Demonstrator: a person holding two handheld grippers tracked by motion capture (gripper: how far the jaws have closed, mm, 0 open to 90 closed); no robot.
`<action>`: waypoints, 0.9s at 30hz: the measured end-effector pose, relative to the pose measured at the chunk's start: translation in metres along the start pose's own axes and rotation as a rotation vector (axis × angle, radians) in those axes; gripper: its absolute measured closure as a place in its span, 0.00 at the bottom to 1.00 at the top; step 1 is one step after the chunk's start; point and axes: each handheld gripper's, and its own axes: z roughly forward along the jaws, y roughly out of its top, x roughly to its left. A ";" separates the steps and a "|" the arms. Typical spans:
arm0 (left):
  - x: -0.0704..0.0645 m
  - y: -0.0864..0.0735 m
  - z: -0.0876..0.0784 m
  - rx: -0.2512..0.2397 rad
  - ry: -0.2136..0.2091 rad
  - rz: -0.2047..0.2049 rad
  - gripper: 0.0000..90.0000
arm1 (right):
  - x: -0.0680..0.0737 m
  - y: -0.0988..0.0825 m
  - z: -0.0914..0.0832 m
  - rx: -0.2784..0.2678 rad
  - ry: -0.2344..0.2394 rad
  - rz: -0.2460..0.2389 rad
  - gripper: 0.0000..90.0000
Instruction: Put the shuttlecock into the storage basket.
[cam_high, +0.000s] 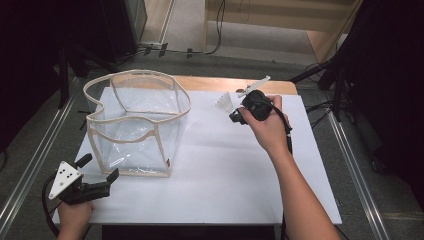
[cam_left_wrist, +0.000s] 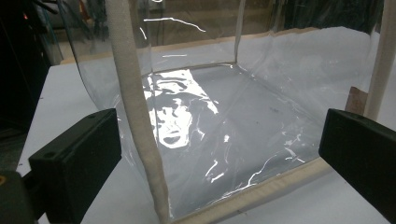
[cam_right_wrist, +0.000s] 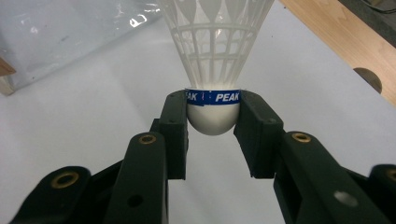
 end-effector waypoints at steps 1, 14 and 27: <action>0.000 0.000 0.000 0.001 -0.001 0.001 0.00 | 0.000 0.002 -0.001 -0.001 0.002 -0.004 0.70; -0.001 0.000 0.000 0.002 -0.001 0.003 0.00 | 0.008 0.021 -0.004 -0.032 0.016 -0.029 0.70; 0.000 0.000 0.000 0.001 -0.003 0.002 0.00 | 0.016 0.034 -0.007 -0.067 0.021 -0.055 0.70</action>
